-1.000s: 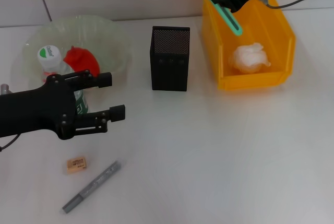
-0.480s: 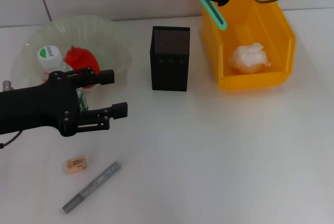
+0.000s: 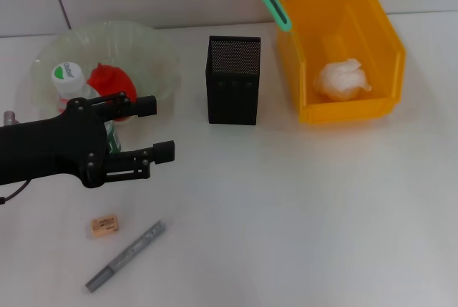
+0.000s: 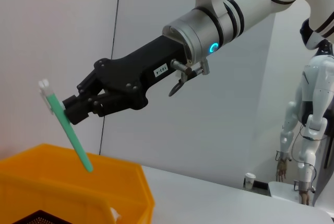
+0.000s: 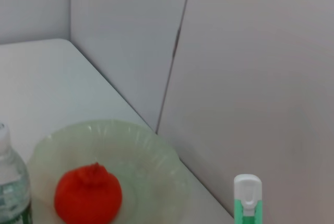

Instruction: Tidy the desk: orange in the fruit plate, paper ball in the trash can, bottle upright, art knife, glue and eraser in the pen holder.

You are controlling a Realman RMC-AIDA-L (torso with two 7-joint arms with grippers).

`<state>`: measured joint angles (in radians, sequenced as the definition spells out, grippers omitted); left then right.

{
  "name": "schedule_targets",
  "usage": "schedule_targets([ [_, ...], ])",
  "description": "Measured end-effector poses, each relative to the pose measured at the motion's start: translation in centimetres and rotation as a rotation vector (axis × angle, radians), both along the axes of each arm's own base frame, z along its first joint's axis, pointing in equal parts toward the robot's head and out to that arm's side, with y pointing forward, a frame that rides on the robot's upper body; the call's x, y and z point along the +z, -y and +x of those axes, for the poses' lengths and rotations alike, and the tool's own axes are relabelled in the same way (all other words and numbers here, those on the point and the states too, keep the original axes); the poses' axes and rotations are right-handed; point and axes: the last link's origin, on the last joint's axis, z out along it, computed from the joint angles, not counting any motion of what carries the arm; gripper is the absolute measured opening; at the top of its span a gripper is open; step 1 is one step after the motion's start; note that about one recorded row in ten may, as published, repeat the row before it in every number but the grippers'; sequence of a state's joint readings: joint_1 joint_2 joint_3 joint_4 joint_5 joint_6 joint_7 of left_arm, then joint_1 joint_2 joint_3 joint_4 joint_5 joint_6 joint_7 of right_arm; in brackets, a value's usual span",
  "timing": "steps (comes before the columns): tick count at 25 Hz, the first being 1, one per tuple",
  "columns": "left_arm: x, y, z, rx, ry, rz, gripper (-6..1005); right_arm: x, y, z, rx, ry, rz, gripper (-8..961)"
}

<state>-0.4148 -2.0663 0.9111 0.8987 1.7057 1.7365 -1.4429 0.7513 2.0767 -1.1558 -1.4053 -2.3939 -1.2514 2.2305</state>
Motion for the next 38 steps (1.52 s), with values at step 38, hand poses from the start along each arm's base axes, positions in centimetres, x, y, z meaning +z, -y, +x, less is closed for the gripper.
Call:
schedule_targets([
  [38, -0.4, -0.1, 0.3, -0.017, 0.01, -0.007, 799, -1.9, 0.8, 4.0, 0.096, -0.195, -0.042, 110],
])
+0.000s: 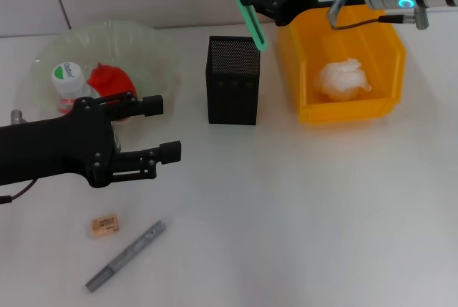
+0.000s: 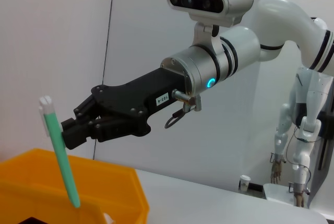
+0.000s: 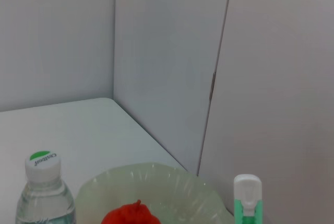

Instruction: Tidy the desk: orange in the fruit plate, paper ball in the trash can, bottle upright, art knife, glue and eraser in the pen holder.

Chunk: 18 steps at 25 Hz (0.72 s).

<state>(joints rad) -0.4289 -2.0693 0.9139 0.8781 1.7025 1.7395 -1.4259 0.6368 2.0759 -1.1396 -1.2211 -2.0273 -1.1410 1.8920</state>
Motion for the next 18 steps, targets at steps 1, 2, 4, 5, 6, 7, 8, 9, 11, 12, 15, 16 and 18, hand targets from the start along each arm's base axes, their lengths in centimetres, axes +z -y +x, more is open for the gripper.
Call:
schedule_targets([
  [1, 0.0, 0.0, 0.0, 0.0, 0.0, 0.0, 799, -0.1, 0.1, 0.2, 0.006, 0.002, 0.0, 110],
  [2, 0.0, 0.0, 0.0, 0.0, 0.001, 0.001, 799, -0.1, 0.1, 0.2, 0.007, 0.002, -0.001, 110],
  [4, 0.0, 0.0, 0.0, 0.0, 0.002, 0.001, 799, -0.3, 0.1, 0.5, 0.007, 0.002, -0.004, 111],
  [5, 0.0, 0.0, 0.0, 0.0, 0.002, 0.001, 799, -0.3, 0.1, 0.5, 0.007, 0.002, -0.004, 111],
  [6, 0.0, 0.0, 0.0, 0.0, 0.002, 0.0, 799, -0.3, 0.0, 0.6, 0.008, -0.001, -0.003, 111],
  [7, 0.0, 0.0, 0.0, 0.0, 0.002, 0.0, 799, -0.3, 0.0, 0.6, 0.008, -0.001, -0.003, 111],
  [8, 0.0, 0.0, 0.0, 0.001, 0.003, -0.001, 799, -0.4, 0.1, 0.7, 0.011, -0.004, -0.004, 111],
  [9, 0.0, 0.0, 0.0, 0.002, 0.003, -0.001, 799, -0.5, 0.1, 0.8, 0.019, -0.011, -0.006, 112],
  [11, 0.0, 0.0, 0.0, 0.002, 0.003, -0.002, 799, -0.5, 0.1, 0.8, 0.021, -0.013, -0.006, 112],
  [12, 0.0, 0.0, 0.0, 0.002, 0.003, -0.002, 799, -0.5, 0.1, 0.9, 0.023, -0.014, -0.004, 112],
  [15, 0.0, 0.1, 0.0, 0.002, 0.003, -0.002, 799, -0.4, 0.1, 1.2, 0.026, -0.016, 0.005, 113],
  [16, 0.0, 0.1, 0.0, 0.002, 0.003, -0.002, 799, -0.3, 0.1, 1.2, 0.027, -0.023, 0.006, 113],
  [18, 0.0, 0.0, 0.0, 0.002, 0.003, -0.002, 799, -0.4, 0.1, 1.1, 0.027, -0.027, 0.005, 113],
])
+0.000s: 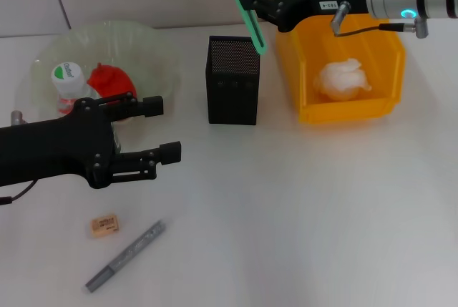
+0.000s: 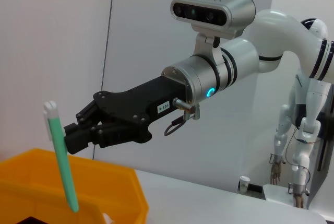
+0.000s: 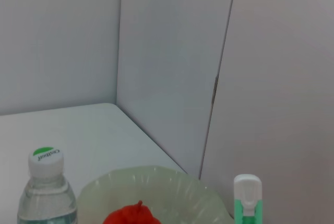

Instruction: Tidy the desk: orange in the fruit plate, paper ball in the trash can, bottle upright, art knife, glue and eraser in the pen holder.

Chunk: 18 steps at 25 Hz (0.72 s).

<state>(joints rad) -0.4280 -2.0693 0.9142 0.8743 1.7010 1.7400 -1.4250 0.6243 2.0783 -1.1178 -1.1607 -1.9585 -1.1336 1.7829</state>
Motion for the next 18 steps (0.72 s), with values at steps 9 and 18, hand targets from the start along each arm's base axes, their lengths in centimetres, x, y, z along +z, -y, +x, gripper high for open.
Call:
schedule_targets([
  [9, 0.0, 0.0, 0.0, 0.0, -0.001, 0.001, 799, -0.2, 0.0, 0.2, 0.001, -0.002, -0.005, 115],
  [18, 0.0, -0.1, 0.0, 0.002, -0.002, 0.004, 799, -1.2, -0.4, 0.7, 0.006, -0.015, -0.008, 116],
])
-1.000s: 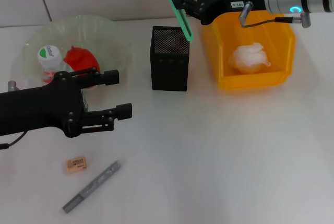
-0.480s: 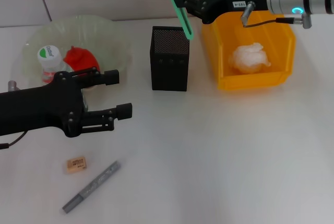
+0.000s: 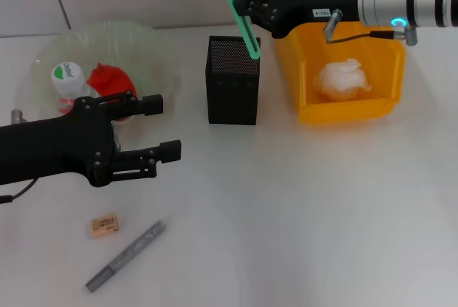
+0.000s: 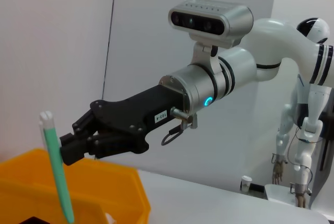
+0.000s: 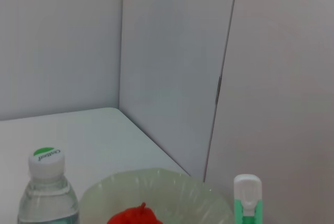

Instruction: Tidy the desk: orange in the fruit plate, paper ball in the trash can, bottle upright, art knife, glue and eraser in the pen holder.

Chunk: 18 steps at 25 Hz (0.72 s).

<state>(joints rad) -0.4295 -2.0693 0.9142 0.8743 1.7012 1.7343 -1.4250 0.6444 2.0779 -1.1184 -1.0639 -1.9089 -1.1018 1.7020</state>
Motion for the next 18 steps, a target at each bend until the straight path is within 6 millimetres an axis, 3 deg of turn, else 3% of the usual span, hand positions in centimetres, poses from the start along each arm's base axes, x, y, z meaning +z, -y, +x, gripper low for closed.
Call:
schedule_targets([
  [18, 0.0, 0.1, -0.2, 0.0, -0.001, 0.005, 799, -1.4, -0.8, 0.1, 0.044, 0.004, 0.014, 119],
])
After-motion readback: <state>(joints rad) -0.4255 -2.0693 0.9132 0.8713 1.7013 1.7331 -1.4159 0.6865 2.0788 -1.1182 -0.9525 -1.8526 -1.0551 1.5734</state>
